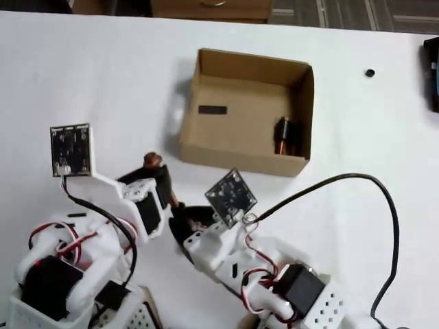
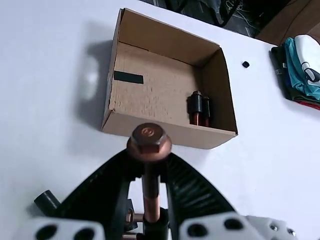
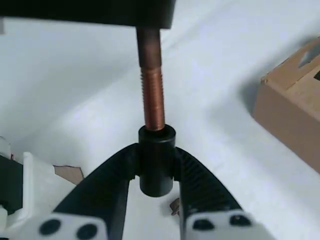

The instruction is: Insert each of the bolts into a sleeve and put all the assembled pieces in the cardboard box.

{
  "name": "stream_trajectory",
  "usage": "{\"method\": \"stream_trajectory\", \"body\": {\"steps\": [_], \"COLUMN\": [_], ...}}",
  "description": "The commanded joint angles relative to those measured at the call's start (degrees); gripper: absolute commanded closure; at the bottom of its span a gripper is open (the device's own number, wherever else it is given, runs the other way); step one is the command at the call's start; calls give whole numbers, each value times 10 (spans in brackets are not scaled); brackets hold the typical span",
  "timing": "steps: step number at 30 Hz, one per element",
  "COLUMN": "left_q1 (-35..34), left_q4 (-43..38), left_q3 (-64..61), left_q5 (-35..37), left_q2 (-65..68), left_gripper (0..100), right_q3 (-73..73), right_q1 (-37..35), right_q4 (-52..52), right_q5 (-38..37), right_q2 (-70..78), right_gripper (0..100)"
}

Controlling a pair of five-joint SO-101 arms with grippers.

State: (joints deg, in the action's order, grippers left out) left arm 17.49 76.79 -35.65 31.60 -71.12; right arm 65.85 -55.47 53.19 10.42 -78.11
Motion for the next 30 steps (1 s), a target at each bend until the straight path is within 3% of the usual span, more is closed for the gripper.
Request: {"method": "stream_trajectory", "body": {"steps": [1, 19, 25, 30], "left_q1": [6, 29, 80, 80], "left_q4": [0, 23, 44, 45], "left_q3": [4, -15, -15, -15], "left_q5": [5, 5, -4, -4], "left_q2": [-5, -5, -5, -5], "left_gripper": [977, 975, 792, 771], "right_q3": [-4, -46, -62, -65], "right_q1": [5, 6, 7, 8], "right_q4": [-15, -40, -36, -36], "right_q5": [-3, -3, -3, -3], "right_q2": [-7, -4, -3, -6], "right_gripper": [979, 979, 979, 979]}}
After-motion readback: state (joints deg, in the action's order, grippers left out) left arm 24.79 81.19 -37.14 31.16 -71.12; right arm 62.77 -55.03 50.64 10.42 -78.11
